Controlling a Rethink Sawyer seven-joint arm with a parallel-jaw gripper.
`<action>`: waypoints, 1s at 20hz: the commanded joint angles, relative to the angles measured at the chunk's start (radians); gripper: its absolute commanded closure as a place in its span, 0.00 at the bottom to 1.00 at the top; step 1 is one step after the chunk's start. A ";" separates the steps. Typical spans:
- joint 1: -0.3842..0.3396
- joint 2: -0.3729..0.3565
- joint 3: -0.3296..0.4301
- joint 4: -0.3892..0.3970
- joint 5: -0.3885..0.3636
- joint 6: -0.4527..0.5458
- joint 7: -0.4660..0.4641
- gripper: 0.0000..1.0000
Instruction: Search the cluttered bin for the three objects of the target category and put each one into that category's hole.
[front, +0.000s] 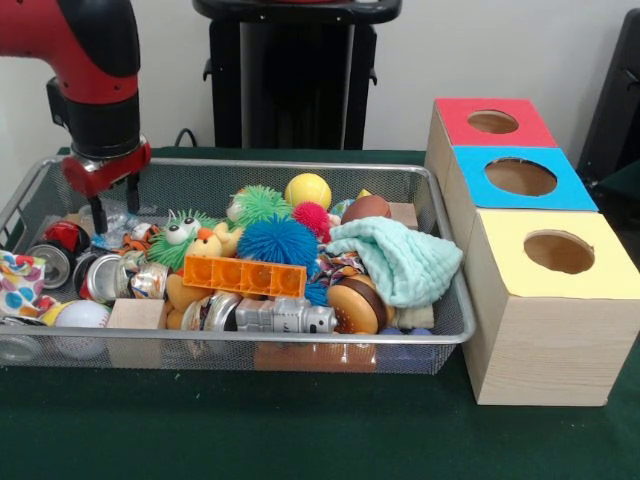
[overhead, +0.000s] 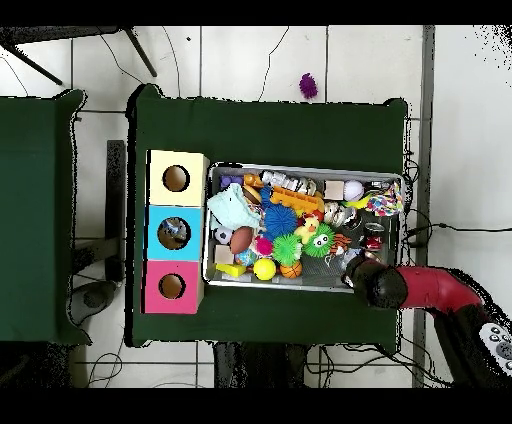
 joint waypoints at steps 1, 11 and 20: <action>0.023 0.446 -0.033 -0.208 -0.179 -0.046 -0.067 0.00; 0.054 0.436 -0.058 -0.221 -0.211 -0.062 -0.026 0.00; 0.022 0.460 -0.021 -0.227 -0.277 -0.074 -0.154 0.00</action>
